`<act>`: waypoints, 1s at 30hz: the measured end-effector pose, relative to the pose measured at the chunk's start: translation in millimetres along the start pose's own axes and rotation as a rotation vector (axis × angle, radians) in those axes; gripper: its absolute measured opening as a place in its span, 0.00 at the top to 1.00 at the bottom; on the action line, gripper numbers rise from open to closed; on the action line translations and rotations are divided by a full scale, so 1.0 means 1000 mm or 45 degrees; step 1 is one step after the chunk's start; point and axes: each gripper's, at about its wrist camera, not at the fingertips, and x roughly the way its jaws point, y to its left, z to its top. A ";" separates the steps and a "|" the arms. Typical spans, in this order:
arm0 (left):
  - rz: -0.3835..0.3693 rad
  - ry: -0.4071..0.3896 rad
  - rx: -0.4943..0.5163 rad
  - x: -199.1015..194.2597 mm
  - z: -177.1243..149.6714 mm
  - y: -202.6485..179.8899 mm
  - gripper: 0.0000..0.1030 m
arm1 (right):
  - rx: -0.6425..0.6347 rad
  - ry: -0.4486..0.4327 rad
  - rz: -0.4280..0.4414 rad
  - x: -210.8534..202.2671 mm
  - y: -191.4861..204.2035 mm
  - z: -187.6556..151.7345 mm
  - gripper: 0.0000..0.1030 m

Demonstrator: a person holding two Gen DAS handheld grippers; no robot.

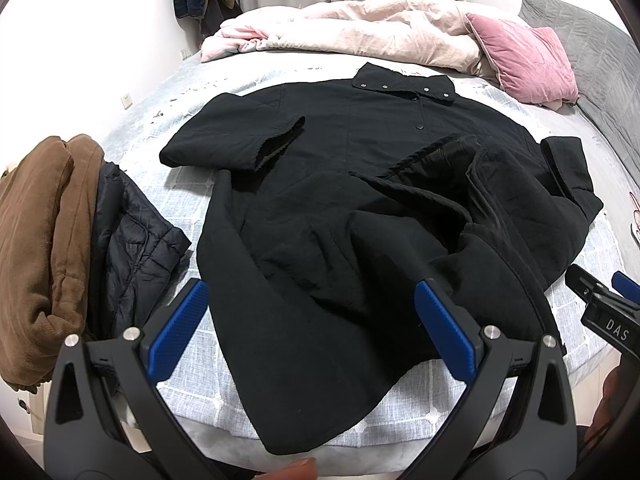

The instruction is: Fold large clothes

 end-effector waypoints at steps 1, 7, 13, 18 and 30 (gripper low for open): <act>0.000 -0.001 0.000 0.000 0.000 0.000 0.01 | -0.002 0.001 -0.001 0.000 0.000 0.000 0.00; -0.001 0.007 0.019 0.000 0.000 0.000 0.01 | -0.030 0.004 -0.004 -0.001 0.001 0.000 0.00; -0.030 0.013 0.013 -0.003 0.002 0.000 0.01 | -0.050 -0.005 -0.011 -0.004 0.004 0.001 0.00; -0.088 0.051 0.013 0.000 0.008 0.000 0.01 | -0.085 -0.003 -0.012 -0.004 0.009 0.002 0.00; -0.433 0.090 0.145 -0.007 0.063 0.018 0.01 | -0.253 0.009 0.061 -0.004 0.014 0.052 0.00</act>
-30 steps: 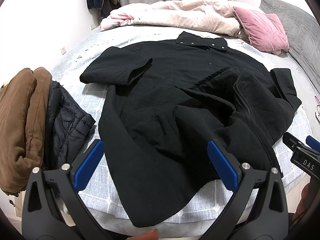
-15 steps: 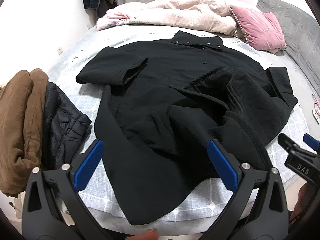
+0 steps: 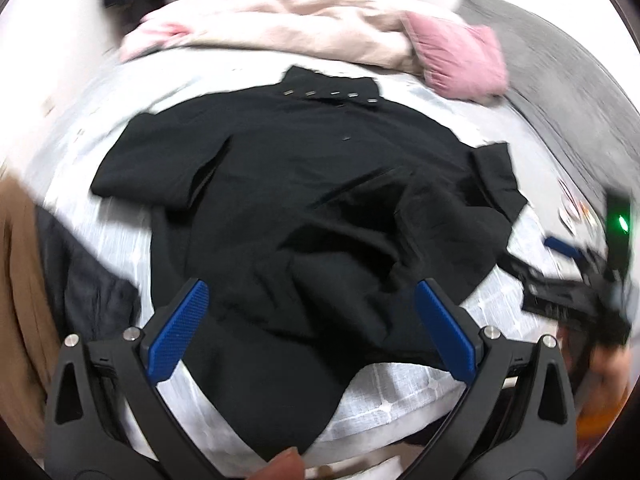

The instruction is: Fold large clothes

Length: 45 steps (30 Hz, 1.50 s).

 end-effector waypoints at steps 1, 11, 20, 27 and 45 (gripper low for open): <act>-0.002 0.009 0.046 0.001 0.008 0.001 0.01 | -0.020 0.008 0.010 0.002 -0.001 0.008 0.00; 0.068 0.145 0.082 0.055 0.113 0.068 0.01 | -0.147 0.187 0.231 0.056 -0.034 0.096 0.00; 0.335 0.283 0.102 0.179 0.202 0.159 0.01 | -0.170 0.304 0.182 0.157 -0.093 0.193 0.00; 0.270 0.311 -0.027 0.259 0.234 0.222 0.02 | -0.095 0.344 0.108 0.250 -0.146 0.251 0.00; 0.147 0.328 -0.051 0.318 0.234 0.237 0.02 | 0.137 0.524 0.136 0.378 -0.189 0.244 0.00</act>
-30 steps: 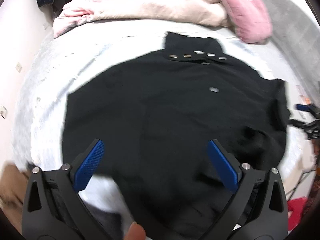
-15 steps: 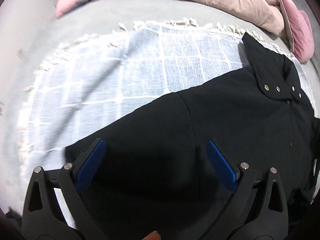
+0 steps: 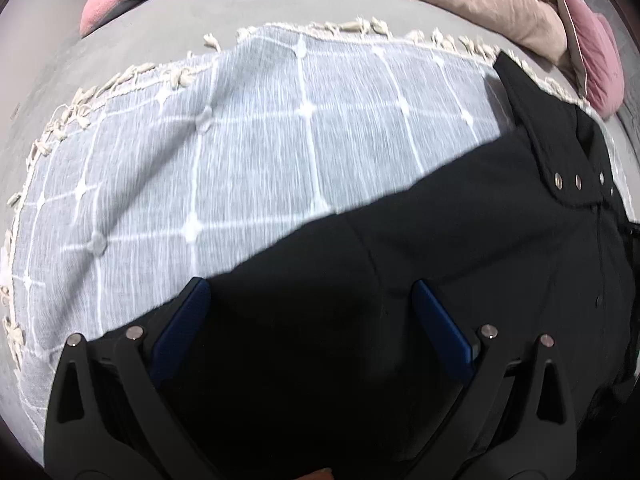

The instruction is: Fold large clothes

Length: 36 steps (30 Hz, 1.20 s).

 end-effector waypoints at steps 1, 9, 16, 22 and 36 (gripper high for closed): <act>-0.014 -0.010 -0.021 0.004 0.005 0.003 0.02 | 0.011 0.001 -0.011 -0.002 0.002 0.002 0.00; -0.065 -0.131 -0.024 -0.003 -0.003 -0.014 0.48 | -0.042 -0.223 -0.025 -0.010 0.030 0.001 0.09; -0.034 -0.249 -0.322 -0.021 -0.015 -0.011 0.86 | -0.145 -0.334 -0.163 -0.025 0.086 -0.015 0.89; 0.056 -0.473 -0.345 -0.054 0.001 -0.021 0.88 | -0.113 -0.589 -0.267 -0.054 0.095 0.008 0.91; 0.177 -0.404 -0.132 -0.060 -0.014 -0.052 0.30 | -0.138 -0.632 -0.292 -0.074 0.113 0.017 0.28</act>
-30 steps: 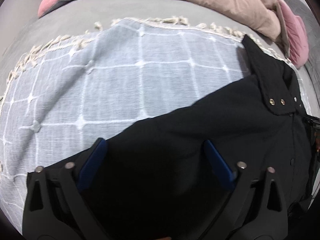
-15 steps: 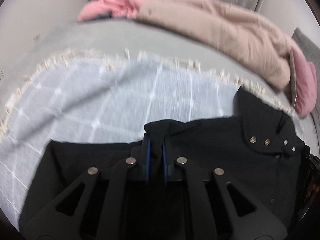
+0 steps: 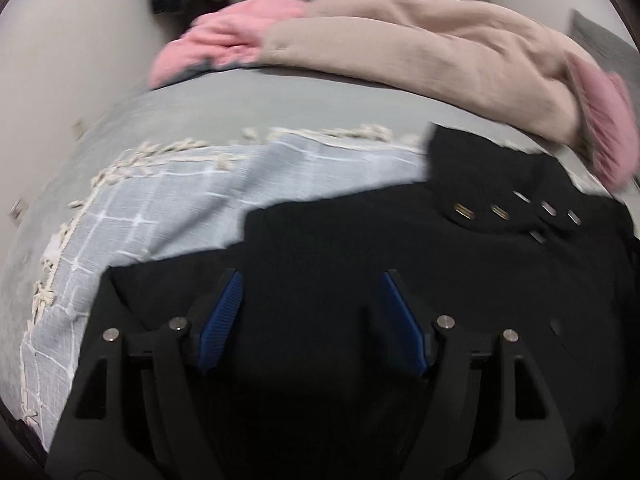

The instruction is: Fold large clothes

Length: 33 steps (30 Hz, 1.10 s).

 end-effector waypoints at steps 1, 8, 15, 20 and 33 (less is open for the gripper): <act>-0.011 0.016 0.022 -0.005 -0.004 -0.007 0.30 | -0.035 0.028 -0.017 -0.005 -0.004 -0.009 0.28; -0.244 0.080 0.094 -0.070 -0.047 -0.053 0.20 | -0.025 0.058 0.016 -0.063 -0.053 -0.077 0.25; -0.383 0.126 0.122 -0.119 -0.099 -0.085 0.19 | -0.086 0.198 0.196 -0.072 -0.049 -0.133 0.18; -0.405 0.186 0.154 -0.126 -0.122 -0.104 0.19 | -0.369 0.231 0.069 -0.045 0.009 -0.159 0.18; -0.469 0.195 0.135 -0.147 -0.134 -0.110 0.19 | -0.046 -0.093 -0.325 -0.120 -0.147 -0.106 0.94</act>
